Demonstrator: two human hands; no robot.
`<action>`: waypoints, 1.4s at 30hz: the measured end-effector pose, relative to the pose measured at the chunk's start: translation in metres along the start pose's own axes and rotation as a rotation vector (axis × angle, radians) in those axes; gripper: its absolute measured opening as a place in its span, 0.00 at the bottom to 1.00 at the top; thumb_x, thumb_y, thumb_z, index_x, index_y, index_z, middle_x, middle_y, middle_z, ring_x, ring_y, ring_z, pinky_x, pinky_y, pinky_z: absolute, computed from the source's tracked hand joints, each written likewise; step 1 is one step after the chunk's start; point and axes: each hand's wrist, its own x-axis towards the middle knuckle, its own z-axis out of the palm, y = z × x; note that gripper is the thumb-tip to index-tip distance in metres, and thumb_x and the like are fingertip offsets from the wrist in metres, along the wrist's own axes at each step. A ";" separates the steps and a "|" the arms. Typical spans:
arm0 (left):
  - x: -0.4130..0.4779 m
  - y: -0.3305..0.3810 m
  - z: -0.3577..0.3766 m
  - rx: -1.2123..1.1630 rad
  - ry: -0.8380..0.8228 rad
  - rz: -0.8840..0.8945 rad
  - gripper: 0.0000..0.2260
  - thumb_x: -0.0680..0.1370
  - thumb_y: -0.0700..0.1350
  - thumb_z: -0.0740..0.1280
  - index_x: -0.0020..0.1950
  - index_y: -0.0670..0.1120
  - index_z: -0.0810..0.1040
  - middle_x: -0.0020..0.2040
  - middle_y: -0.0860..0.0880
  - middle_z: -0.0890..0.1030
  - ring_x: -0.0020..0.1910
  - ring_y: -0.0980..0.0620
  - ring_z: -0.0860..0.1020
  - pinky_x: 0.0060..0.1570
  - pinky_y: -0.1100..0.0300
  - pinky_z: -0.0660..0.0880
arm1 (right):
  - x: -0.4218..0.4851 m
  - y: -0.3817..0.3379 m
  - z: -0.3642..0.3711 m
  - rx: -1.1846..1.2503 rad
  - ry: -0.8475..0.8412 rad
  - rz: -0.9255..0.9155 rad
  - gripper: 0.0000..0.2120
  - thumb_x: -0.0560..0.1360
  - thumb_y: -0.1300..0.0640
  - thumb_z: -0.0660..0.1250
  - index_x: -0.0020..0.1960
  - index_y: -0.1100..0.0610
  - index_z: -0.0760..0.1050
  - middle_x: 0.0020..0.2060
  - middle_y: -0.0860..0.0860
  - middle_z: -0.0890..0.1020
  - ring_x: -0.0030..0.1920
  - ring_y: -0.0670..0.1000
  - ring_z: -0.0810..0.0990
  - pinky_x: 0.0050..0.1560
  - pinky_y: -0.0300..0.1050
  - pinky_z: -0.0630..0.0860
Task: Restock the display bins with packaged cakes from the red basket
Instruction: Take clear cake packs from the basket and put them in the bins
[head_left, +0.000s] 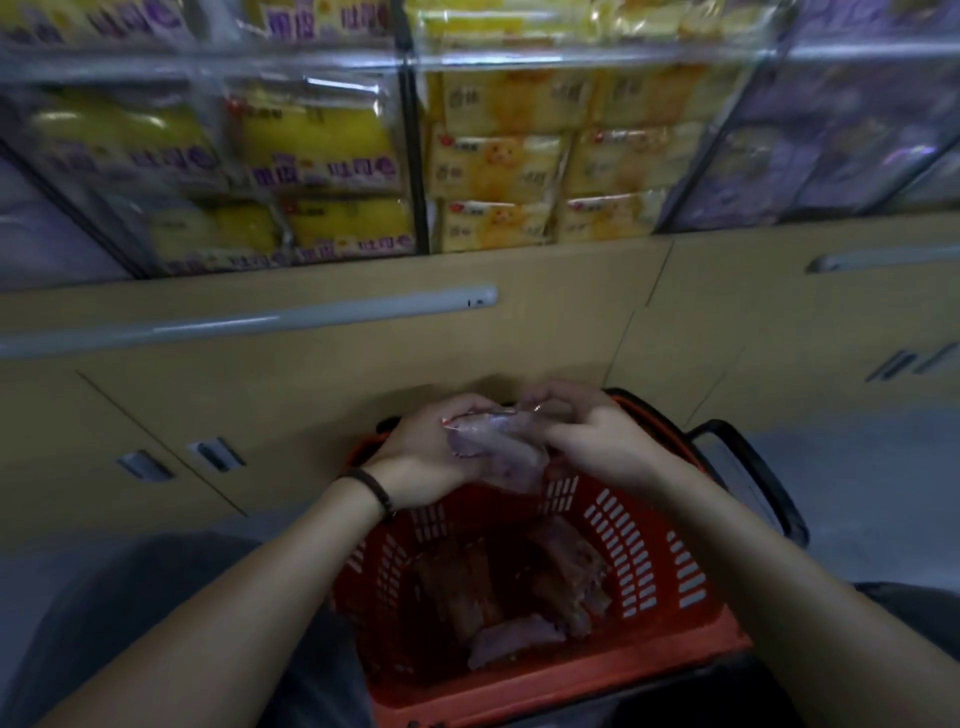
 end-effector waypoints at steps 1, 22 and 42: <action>0.000 0.002 -0.002 -0.065 0.028 -0.016 0.22 0.69 0.44 0.83 0.60 0.53 0.82 0.54 0.54 0.87 0.51 0.56 0.84 0.53 0.58 0.80 | -0.003 -0.009 -0.009 0.038 0.000 0.021 0.09 0.78 0.48 0.75 0.57 0.46 0.82 0.46 0.48 0.88 0.43 0.45 0.86 0.45 0.48 0.84; -0.024 0.045 -0.029 -0.489 0.282 -0.234 0.22 0.67 0.64 0.81 0.53 0.50 0.89 0.44 0.37 0.87 0.28 0.44 0.81 0.30 0.53 0.73 | -0.007 -0.016 -0.051 0.650 0.385 0.009 0.10 0.78 0.60 0.75 0.59 0.58 0.83 0.51 0.58 0.89 0.46 0.57 0.89 0.33 0.46 0.82; -0.026 0.039 -0.027 -0.774 0.223 -0.285 0.27 0.68 0.54 0.82 0.61 0.43 0.83 0.57 0.41 0.87 0.48 0.48 0.82 0.37 0.60 0.77 | -0.019 -0.028 -0.039 0.860 0.239 -0.040 0.11 0.76 0.75 0.65 0.53 0.64 0.79 0.46 0.59 0.86 0.43 0.62 0.86 0.37 0.59 0.85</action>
